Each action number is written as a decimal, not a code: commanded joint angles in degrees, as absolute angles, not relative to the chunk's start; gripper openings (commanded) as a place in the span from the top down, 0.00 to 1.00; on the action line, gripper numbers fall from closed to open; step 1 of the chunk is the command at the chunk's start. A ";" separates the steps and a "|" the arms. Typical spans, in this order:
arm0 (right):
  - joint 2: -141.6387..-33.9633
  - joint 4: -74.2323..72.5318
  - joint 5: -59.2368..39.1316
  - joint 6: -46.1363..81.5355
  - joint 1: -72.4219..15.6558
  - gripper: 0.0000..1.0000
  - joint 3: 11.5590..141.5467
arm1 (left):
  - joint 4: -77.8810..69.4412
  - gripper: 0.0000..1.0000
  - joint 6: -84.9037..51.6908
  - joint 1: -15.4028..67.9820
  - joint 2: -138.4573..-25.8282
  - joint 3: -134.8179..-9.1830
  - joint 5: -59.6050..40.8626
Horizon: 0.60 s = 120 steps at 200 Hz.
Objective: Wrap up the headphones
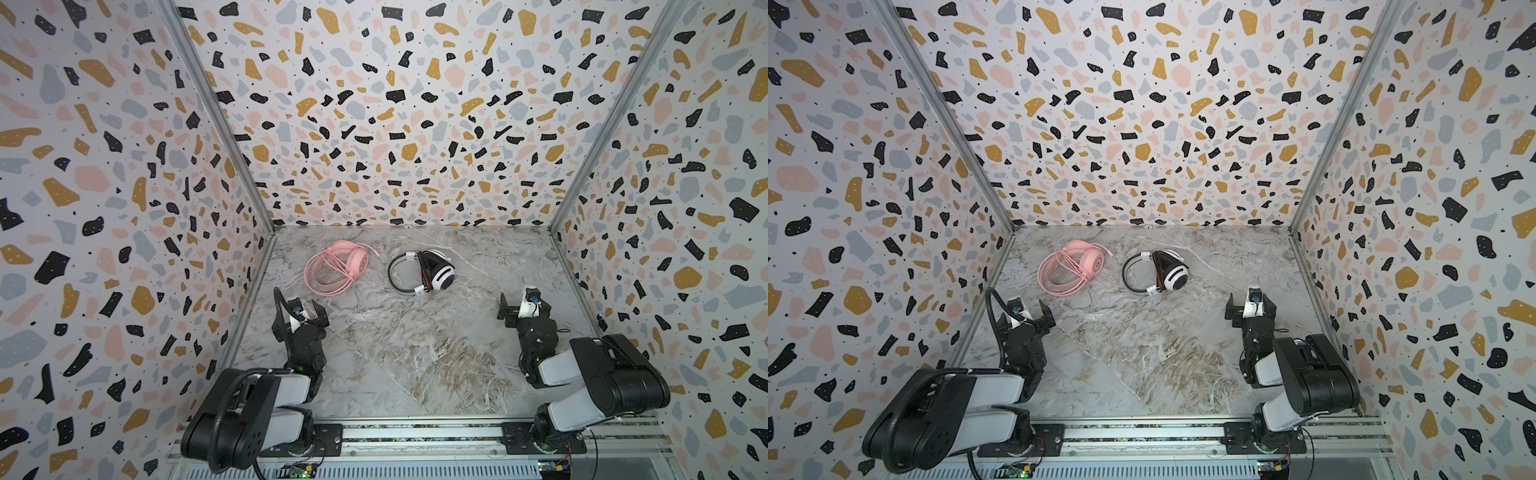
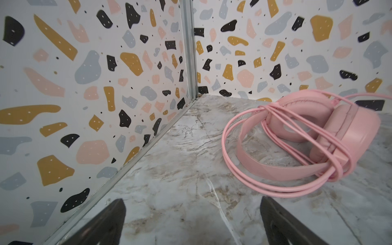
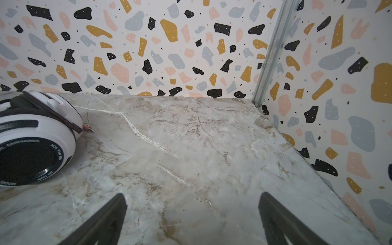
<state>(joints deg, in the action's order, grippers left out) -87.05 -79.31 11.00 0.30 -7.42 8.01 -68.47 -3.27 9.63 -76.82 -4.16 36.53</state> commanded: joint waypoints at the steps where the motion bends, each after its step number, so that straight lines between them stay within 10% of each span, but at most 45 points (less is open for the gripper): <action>1: -87.00 -80.63 12.27 -1.11 -7.66 0.01 9.02 | -77.60 0.00 -2.56 8.53 -83.11 -7.57 37.03; 120: -87.07 -80.24 12.34 -1.27 -8.09 0.01 9.34 | -71.72 0.00 -3.39 8.35 -81.01 -8.88 36.04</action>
<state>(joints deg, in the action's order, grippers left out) -87.05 -79.33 12.03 -0.58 -7.86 8.01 -69.04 -3.22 8.69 -81.56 -7.92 36.01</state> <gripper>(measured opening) 0.990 0.999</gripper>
